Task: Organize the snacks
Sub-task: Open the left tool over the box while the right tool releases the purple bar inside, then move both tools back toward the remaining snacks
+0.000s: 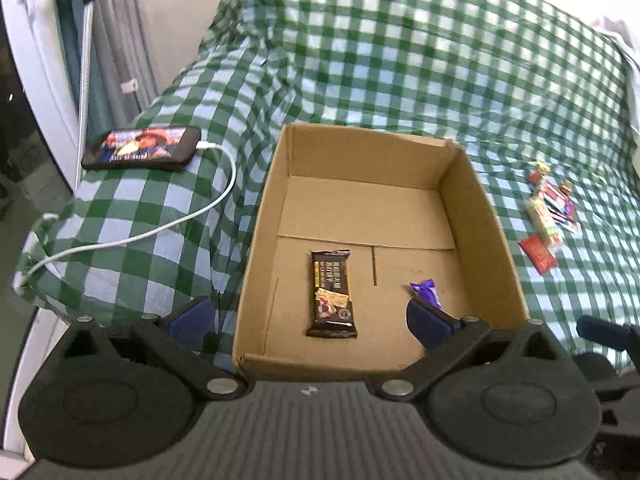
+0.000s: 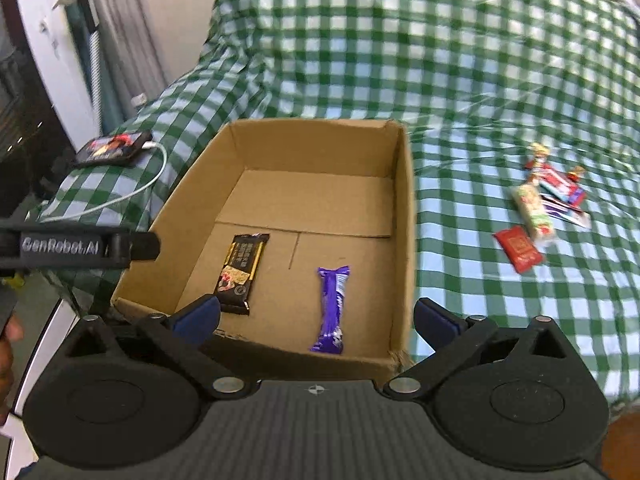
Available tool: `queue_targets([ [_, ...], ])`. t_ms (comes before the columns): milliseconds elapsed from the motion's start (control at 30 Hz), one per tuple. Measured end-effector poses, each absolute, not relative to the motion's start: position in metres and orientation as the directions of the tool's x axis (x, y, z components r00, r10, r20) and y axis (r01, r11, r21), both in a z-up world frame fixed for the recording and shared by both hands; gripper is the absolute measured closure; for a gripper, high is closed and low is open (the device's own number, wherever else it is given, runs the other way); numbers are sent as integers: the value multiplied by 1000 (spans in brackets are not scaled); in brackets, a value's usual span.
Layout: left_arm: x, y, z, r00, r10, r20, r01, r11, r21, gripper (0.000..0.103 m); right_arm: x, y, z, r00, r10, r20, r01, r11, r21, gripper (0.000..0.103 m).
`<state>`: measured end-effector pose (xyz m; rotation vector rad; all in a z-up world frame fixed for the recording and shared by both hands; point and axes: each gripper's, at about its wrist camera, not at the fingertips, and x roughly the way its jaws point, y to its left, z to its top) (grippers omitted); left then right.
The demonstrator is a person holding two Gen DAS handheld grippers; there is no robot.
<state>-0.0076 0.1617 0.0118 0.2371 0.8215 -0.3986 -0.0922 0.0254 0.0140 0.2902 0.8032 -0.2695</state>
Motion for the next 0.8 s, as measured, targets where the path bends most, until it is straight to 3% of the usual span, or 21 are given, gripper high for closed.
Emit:
queue_targets([
  [400,-56,168,46,734,-259,-628,395,915,85,0,-142,23,36,719,-186,-670,401,898,182,1],
  [533,-64,172,54,690,-331,-644,449,893,22,0,-154,25,45,746,-188,-639,391,901,191,1],
  [800,-71,169,46,681,-246,-689,408,910,78,0,-174,27,55,782,-185,-595,364,911,195,1],
])
